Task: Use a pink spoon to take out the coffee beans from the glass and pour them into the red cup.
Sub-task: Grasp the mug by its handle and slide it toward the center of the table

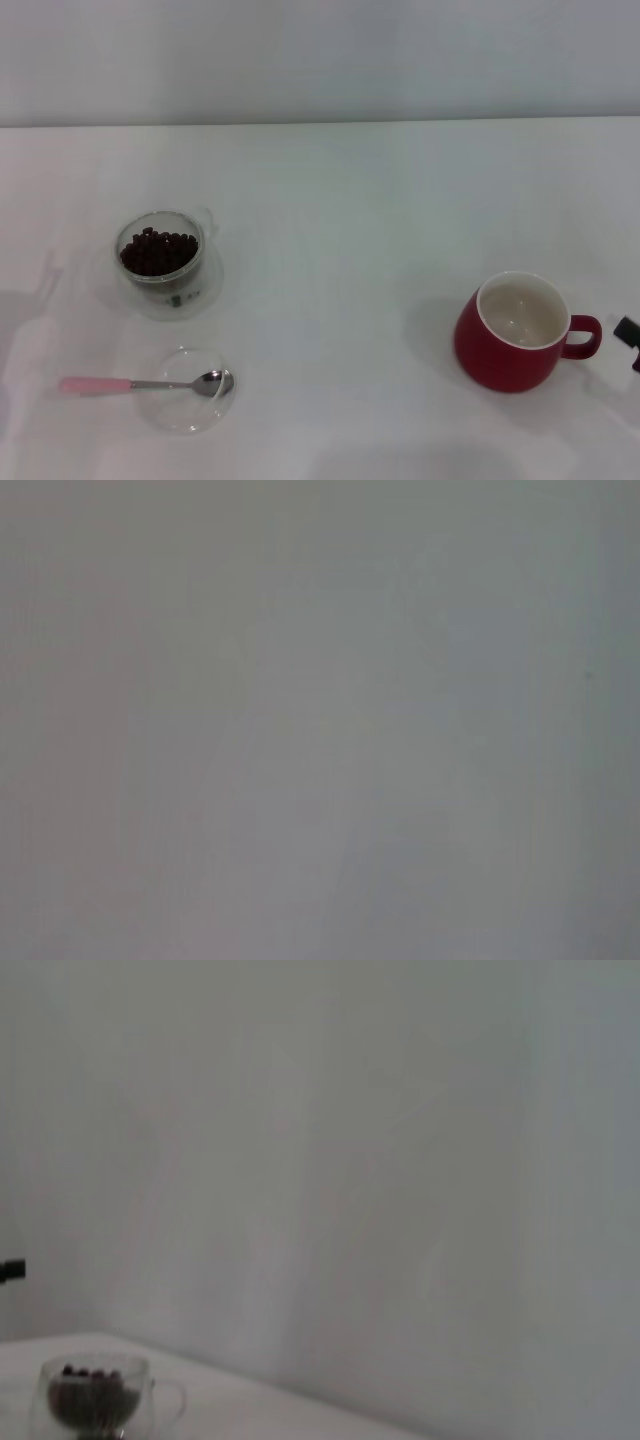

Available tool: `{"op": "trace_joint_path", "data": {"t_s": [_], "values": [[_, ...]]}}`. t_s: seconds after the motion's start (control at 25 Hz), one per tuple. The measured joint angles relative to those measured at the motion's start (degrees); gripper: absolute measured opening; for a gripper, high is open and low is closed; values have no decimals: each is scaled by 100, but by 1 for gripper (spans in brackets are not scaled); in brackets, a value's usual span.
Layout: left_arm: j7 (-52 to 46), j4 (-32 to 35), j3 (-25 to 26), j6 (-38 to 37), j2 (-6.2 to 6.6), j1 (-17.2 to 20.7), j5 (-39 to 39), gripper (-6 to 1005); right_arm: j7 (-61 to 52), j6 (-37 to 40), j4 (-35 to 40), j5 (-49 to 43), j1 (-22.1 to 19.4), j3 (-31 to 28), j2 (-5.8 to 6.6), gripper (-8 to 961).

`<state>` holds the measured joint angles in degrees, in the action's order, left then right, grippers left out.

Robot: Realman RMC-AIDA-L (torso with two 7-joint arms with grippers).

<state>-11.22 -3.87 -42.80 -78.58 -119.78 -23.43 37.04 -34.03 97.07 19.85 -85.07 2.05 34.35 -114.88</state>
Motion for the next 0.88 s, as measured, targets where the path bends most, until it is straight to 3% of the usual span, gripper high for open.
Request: {"op": "trace_joint_path", "data": {"t_s": [0.36,0.88], "values": [[-3,0,-22,-100,8,141,15,879,436,-552,-389,-97,17,23,-31,725],[-3,0,-53,-237,7,444,57,878,1168,-1474,-1092,-38,435,-11,-43,703]]}}
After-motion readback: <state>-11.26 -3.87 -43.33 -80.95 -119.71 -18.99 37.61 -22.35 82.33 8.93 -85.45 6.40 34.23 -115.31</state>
